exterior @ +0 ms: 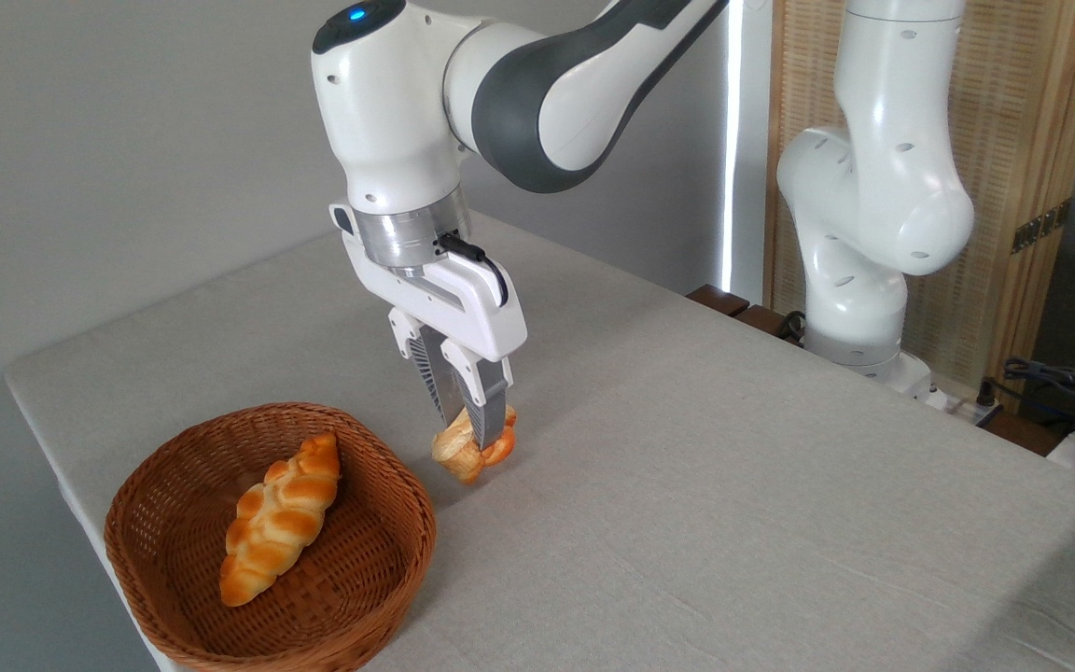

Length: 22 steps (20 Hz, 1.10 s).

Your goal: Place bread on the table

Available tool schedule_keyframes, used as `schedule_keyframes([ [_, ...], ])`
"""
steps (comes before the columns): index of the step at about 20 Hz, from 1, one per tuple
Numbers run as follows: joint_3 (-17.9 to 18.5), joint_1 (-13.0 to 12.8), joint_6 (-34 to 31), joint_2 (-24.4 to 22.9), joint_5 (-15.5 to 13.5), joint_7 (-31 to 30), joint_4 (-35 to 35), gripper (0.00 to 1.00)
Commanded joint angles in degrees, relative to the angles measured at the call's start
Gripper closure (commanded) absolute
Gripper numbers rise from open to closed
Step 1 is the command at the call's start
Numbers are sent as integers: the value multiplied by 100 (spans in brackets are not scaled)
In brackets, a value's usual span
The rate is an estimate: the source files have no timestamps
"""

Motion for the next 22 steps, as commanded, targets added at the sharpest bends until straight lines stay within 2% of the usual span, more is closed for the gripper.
schedule_keyframes([
  [1,30,-72,84,-81,-78,-82,-69,0],
  [8,12,-81,31,-177,-60,-82,36,0],
  [11,29,-72,-22,-309,-60,-99,553,0],
  [16,21,-72,-522,-310,-16,-90,1441,0],
  [19,38,-64,-856,-301,-7,-29,1706,0],
  [22,56,-64,-910,-257,-51,-46,1698,0],
])
